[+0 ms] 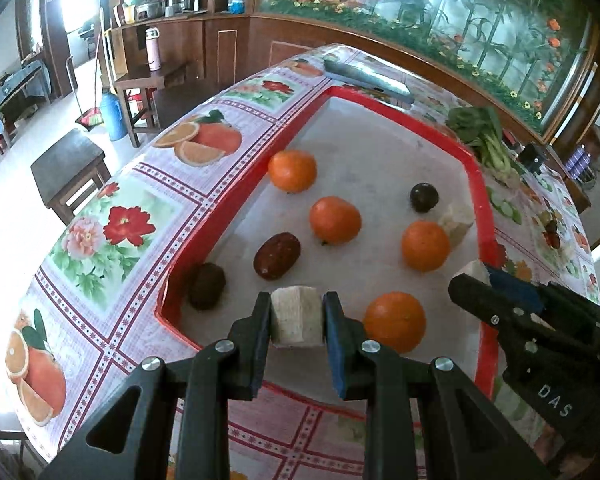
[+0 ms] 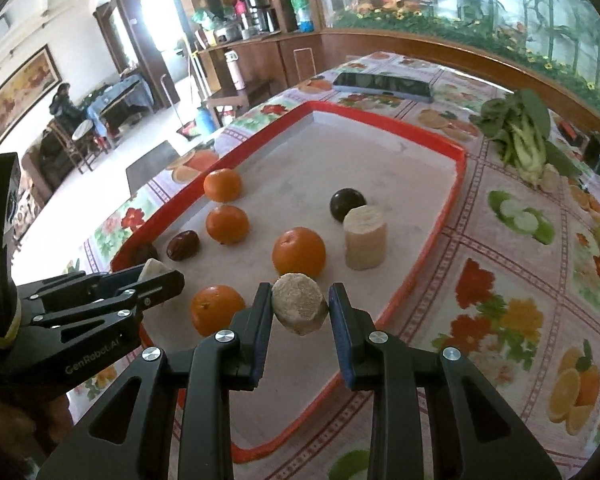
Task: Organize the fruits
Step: 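Carry both white pieces over the red-rimmed tray with both grippers, then lower the white pieces into the tray and open both grippers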
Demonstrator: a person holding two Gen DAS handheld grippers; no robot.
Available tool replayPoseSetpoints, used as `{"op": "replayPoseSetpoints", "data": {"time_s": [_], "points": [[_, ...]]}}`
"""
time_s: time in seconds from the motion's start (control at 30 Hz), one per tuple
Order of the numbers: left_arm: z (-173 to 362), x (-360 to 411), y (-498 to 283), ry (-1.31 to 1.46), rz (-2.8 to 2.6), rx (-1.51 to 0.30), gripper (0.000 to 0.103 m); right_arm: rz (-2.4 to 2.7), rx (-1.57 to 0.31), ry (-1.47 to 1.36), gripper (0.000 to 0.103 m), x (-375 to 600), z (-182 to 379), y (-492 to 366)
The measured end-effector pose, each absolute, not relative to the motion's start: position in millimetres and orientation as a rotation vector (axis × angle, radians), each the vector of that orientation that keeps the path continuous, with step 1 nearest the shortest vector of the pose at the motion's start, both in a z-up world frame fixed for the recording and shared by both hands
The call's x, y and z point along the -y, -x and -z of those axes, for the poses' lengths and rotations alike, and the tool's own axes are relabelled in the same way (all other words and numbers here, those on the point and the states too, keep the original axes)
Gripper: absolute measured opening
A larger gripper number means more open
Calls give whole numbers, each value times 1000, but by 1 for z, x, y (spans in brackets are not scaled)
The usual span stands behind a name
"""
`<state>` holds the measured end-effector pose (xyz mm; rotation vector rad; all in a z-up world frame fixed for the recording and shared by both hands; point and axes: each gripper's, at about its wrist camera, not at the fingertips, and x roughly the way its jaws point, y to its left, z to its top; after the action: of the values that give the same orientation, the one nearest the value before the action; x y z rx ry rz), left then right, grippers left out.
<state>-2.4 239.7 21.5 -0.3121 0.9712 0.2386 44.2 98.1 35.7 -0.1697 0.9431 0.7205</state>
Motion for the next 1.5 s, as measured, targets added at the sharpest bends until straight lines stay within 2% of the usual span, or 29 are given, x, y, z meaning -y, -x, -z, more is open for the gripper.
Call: {"op": "replayPoseSetpoints", "data": {"time_s": [0.5, 0.83, 1.0, 1.5], "points": [[-16, -233, -5, 273, -263, -973, 29, -724, -987, 214, 28, -109, -18, -51], [-16, -224, -6, 243, -273, -962, 45, -717, -977, 241, 36, -112, -18, -47], [-19, -226, -1, 240, -302, -947, 62, -698, -977, 236, 38, -105, -19, -48], [-34, -221, 19, 256, -321, -906, 72, -679, -965, 185, 45, -89, -37, -30]]}}
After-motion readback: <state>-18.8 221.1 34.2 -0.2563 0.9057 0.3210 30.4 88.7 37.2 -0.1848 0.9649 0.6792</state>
